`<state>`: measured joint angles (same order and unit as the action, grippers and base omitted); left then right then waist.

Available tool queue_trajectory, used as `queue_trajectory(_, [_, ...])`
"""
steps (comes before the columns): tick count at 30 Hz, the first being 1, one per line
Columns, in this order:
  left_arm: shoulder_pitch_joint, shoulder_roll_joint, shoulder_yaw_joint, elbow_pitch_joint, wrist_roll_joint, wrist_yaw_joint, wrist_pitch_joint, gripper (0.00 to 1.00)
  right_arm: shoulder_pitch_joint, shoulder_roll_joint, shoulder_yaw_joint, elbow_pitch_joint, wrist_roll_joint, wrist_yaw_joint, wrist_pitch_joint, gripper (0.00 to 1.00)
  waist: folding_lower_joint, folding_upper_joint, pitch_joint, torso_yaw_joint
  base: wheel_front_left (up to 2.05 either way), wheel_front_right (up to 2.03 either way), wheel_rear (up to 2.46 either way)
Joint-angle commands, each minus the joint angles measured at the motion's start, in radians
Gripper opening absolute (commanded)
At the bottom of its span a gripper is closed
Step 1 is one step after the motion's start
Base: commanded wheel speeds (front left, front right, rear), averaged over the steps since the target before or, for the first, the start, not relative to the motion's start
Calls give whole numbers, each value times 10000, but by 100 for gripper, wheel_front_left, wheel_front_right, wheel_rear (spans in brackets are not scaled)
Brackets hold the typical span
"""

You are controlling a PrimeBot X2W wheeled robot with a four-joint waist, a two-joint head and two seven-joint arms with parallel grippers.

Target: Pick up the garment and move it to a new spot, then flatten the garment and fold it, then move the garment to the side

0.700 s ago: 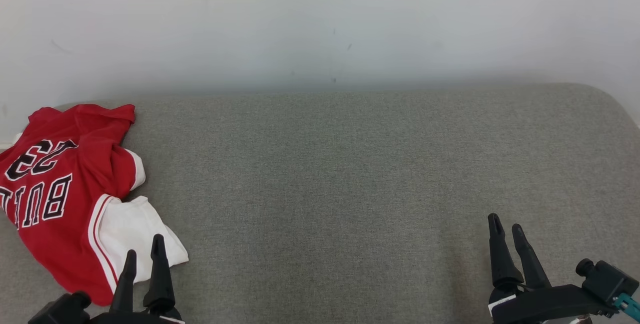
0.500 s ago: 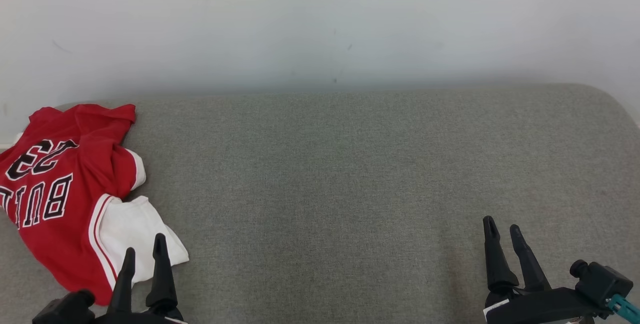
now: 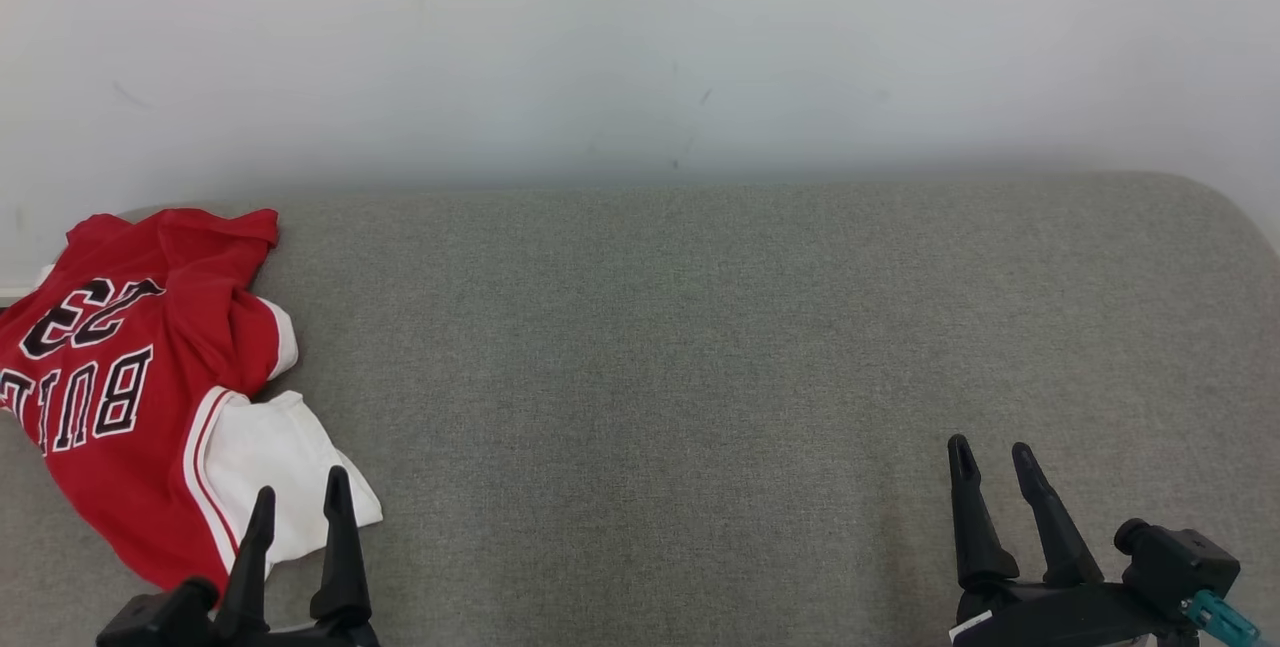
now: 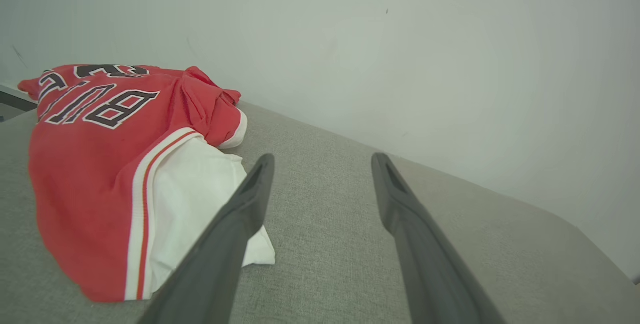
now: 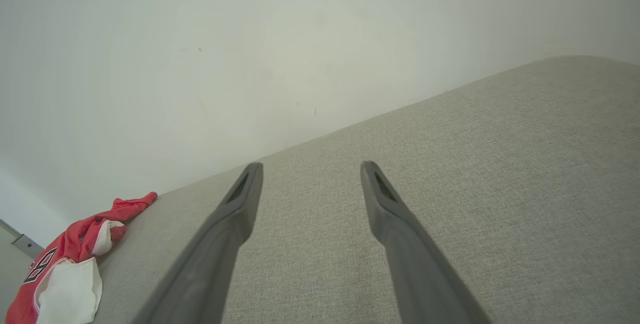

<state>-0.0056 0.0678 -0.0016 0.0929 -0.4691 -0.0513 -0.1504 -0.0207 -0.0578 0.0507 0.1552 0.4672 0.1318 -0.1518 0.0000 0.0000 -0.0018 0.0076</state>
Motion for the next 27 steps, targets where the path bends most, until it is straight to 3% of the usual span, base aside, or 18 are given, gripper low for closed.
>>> queue_trajectory(1, [-15, 51, -35, -132, 304, 64, -109, 100, -25, -39, 38, -103, -308, -12, -103, 100, 0, 0, -3, 3, 0, 0, 0])
queue_trajectory(27, [237, 151, -133, -423, 2548, 274, -685, 100, 139, -16, 107, -263, -2727, -16, -671, 100, 0, 0, -15, 44, 0, 0, 0])
